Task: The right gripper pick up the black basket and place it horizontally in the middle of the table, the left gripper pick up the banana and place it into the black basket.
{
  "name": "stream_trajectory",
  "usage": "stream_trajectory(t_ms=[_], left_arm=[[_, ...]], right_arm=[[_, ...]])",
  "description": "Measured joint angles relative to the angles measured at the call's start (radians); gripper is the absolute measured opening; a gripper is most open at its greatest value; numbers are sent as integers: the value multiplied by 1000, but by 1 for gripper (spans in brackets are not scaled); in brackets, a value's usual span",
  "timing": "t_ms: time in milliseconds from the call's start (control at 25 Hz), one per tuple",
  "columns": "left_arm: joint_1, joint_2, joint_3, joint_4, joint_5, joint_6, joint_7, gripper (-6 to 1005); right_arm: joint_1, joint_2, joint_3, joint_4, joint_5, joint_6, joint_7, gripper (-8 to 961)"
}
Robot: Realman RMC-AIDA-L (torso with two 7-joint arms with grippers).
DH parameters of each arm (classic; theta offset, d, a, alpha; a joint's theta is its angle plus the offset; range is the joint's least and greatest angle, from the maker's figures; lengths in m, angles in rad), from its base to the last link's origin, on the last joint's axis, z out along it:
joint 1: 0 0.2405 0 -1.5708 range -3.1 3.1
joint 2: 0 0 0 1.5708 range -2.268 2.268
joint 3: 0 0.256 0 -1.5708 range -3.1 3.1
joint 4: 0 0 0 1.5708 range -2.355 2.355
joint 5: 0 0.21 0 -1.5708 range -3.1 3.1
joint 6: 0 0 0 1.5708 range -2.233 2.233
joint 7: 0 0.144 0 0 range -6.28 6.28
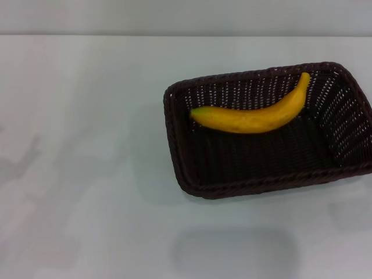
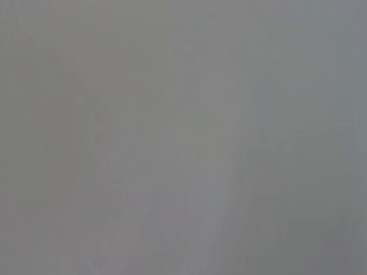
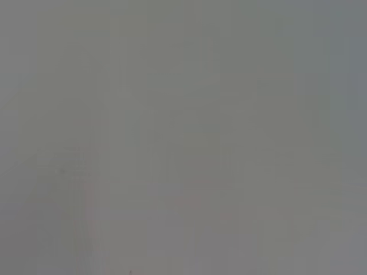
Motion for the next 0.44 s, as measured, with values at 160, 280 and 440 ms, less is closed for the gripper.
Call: stream_trajectory(t_ms=[160, 280, 440], left_arm=[[-6, -2, -11, -142, -113, -4, 168, 900], [-17, -3, -11, -183, -163, -1, 222, 900], [-38, -4, -12, -213, -186, 1, 259, 900]], right_arm=[[-1, 0, 5, 5, 0, -4, -4, 867], [-1, 0, 11, 10, -1, -17, 0, 867], [0, 0, 16, 11, -1, -35, 0, 867]])
